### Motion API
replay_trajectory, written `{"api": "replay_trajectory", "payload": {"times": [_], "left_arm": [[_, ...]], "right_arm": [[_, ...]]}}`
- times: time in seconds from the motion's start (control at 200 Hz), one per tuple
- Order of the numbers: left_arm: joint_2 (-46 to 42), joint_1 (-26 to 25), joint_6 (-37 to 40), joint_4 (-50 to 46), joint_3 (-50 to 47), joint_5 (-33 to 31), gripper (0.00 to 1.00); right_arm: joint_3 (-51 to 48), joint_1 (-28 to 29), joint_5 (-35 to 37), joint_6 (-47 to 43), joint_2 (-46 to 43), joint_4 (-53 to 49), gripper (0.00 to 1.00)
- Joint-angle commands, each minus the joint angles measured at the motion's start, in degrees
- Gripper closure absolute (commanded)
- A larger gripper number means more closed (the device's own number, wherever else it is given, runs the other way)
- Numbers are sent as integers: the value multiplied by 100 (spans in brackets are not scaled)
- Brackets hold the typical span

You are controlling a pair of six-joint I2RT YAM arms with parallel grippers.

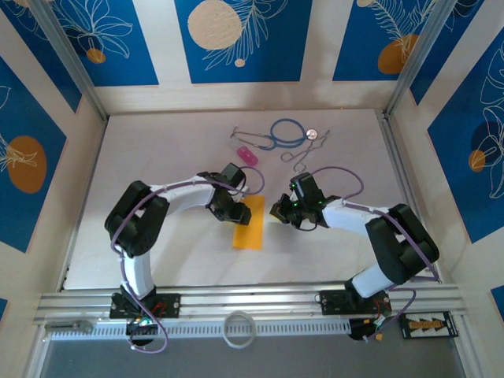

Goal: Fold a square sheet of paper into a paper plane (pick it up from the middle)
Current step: Hold the square sheet of paper at the center of the table.

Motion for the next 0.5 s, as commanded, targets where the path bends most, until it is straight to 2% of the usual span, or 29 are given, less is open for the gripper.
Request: {"api": "replay_trajectory", "payload": {"times": [0.0,0.495], "left_arm": [[466,-12,239,49,-65,-3,50],[522,-12,107,132,-88,59,50]], "right_arm": [[-128,-18,2,11,-201,-106,100],[-87,73,-6,53,-196,24,100]]}}
